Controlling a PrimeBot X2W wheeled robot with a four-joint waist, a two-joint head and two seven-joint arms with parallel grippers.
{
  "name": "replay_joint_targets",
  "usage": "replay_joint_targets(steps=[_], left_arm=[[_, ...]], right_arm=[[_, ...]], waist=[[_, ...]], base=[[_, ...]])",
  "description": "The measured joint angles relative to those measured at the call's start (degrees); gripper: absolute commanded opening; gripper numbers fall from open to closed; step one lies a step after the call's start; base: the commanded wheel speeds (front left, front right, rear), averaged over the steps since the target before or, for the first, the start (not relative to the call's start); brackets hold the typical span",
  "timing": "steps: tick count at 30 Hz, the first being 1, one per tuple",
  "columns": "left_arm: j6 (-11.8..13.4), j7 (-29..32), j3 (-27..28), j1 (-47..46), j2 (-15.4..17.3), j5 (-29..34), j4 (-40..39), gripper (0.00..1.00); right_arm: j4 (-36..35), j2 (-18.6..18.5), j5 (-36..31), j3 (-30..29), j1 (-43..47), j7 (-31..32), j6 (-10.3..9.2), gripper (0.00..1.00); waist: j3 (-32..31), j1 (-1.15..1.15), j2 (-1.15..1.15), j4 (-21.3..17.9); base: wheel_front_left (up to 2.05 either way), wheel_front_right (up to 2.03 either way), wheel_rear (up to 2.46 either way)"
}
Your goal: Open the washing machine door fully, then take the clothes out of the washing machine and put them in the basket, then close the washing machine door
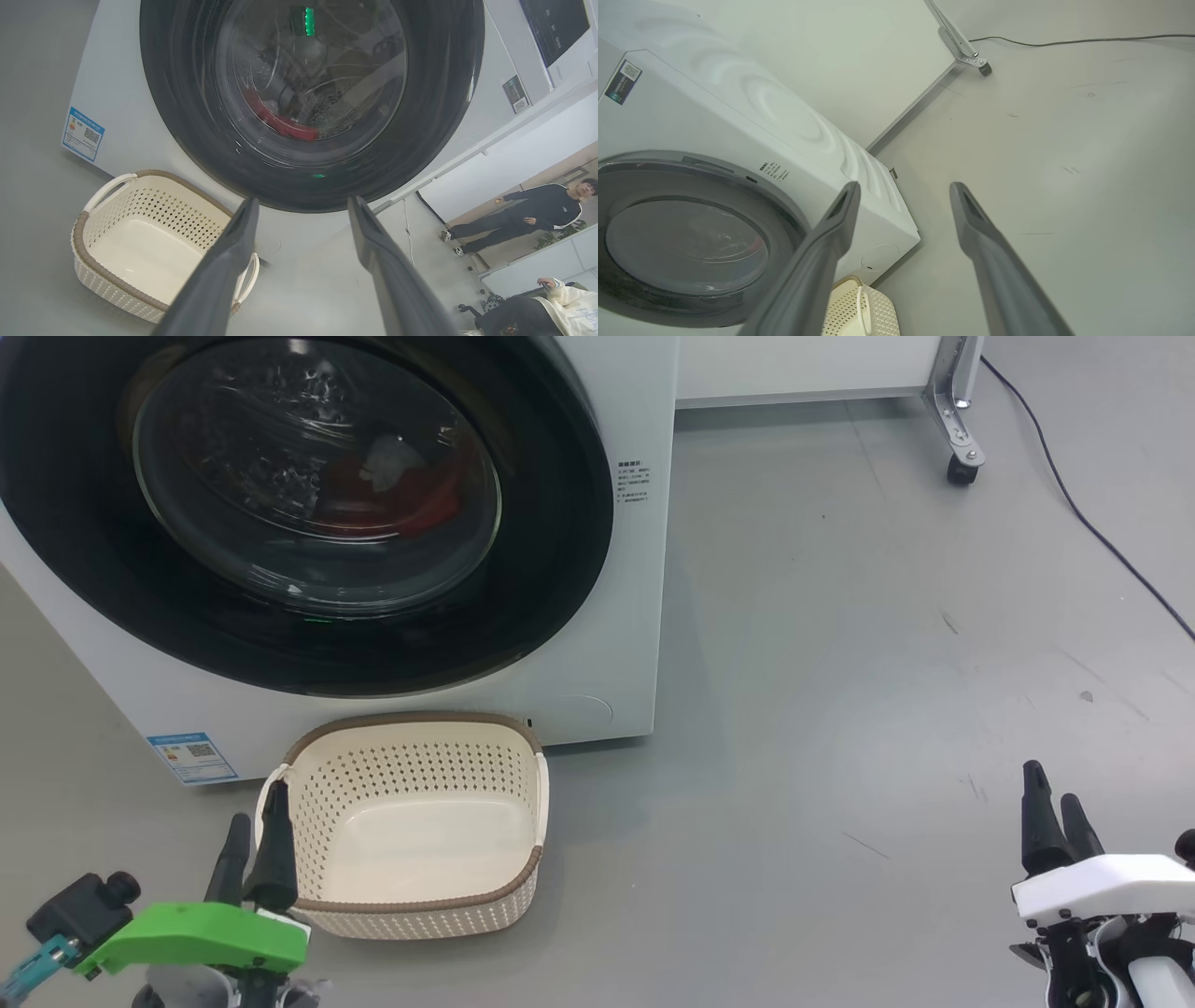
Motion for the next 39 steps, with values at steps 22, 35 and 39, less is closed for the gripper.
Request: replay_joint_targets(steps=[22,35,39], left_arm=[[3.47,-4.02,-5.20,0.14,-0.30,20.71,-0.38,1.00],[5.12,-6.44,-7.34,0.26,-0.59,30.54,0.47,1.00],[5.60,-7.08,-7.71,0.28,-0.63,32.63,0.99,1.00]], right_arm=[[-1.65,-0.18,-20.65,5.52,0.05,-4.09,-2.83,1.00],[-1.85,0.10,-31.11,8.36,0.83,-6.60,-3.53,1.00],[-1.86,0.13,-33.34,8.84,0.93,-7.11,-3.54,1.00]], waist=[[-0.75,0.00,0.00,0.05],[-1.19,0.00,0.00,0.26],[-1.29,0.00,0.00,0.27]], base=[[0.00,0.00,0.00],[0.00,0.00,0.00],[0.00,0.00,0.00]])
